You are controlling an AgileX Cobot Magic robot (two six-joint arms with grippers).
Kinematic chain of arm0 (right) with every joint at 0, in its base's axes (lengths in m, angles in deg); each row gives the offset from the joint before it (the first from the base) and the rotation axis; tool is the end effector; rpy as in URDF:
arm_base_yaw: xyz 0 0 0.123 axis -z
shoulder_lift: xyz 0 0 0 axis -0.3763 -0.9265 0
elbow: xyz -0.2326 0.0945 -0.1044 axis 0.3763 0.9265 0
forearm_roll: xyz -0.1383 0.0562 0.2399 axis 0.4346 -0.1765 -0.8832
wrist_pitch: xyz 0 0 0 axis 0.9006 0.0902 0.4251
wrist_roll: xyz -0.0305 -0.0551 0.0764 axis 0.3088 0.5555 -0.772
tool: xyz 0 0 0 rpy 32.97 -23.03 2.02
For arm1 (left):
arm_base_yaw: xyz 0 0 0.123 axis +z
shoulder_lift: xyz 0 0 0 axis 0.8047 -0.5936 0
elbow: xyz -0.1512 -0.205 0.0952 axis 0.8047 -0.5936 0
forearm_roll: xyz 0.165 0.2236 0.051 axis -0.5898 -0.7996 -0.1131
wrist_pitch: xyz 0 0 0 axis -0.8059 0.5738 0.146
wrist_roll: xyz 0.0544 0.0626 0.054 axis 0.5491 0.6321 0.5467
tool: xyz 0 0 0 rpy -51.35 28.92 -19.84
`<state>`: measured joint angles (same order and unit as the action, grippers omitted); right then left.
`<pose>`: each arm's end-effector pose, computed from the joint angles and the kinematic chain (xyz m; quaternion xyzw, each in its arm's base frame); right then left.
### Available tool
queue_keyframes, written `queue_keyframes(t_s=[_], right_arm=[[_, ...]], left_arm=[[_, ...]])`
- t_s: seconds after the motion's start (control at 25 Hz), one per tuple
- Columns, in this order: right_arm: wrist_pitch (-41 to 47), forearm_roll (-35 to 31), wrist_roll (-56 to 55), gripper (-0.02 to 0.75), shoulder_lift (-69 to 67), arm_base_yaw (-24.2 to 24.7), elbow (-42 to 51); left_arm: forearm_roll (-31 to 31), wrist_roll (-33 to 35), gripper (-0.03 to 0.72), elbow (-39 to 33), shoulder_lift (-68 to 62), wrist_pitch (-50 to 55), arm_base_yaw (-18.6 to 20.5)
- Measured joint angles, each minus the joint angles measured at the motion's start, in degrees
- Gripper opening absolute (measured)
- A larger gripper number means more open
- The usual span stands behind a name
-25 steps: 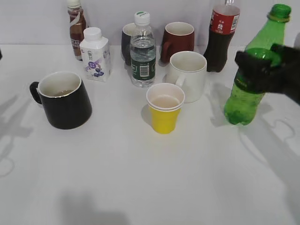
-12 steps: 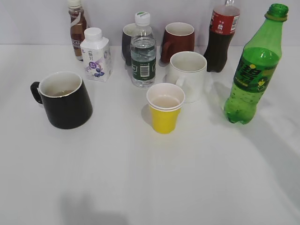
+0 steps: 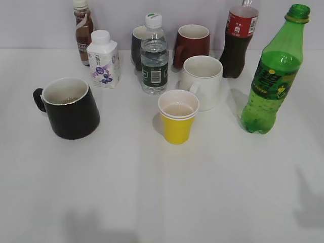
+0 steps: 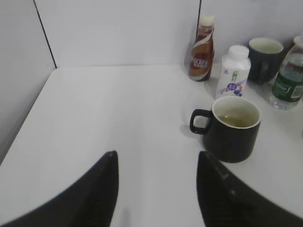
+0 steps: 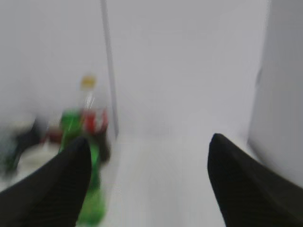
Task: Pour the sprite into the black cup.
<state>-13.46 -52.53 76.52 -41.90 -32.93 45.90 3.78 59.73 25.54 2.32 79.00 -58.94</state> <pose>0.0765 0.0036 0.3714 -0.0356 0.7055 0.0199 0.7076 0.0579 0.0009 0.3528 0.0035 0.8066 -0.0128 0.5909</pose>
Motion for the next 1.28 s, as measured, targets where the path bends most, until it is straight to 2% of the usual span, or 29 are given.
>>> queue_keyframes(t_s=[0.04,0.12,0.24,0.44,0.64,0.76,0.92,1.28], right_arm=[[3.70,-5.60,6.69,0.568,0.52,0.00,0.00],[12.31,-12.48,14.72,0.565,0.74,0.00,0.06],[24.03,-15.09,17.99,0.565,1.34,0.00,0.06],[36.58,-17.72,16.54,0.565,5.81,0.00,0.49],[38.57,-16.38,15.66,0.565,11.36,0.00,4.79],[36.54,-14.99,14.90,0.565,11.45,0.00,5.70],[30.45,-13.96,14.21,0.565,11.55,0.00,7.63],[29.24,-13.66,13.73,0.564,11.62,0.00,7.73]], left_arm=[[0.05,0.00,0.412,0.00,0.53,0.27,0.00],[0.17,0.00,0.412,0.00,0.84,1.54,0.00],[-0.55,0.00,0.412,0.00,0.92,5.19,0.00],[-2.80,0.00,0.393,-0.44,5.20,9.65,0.00],[-3.44,0.00,0.386,-6.86,10.39,11.85,0.00],[-3.12,0.00,0.385,-9.20,10.43,9.94,0.00],[-3.31,0.00,0.385,-9.69,10.43,9.26,0.00],[-3.32,0.00,0.368,-9.69,10.43,9.15,0.00]])
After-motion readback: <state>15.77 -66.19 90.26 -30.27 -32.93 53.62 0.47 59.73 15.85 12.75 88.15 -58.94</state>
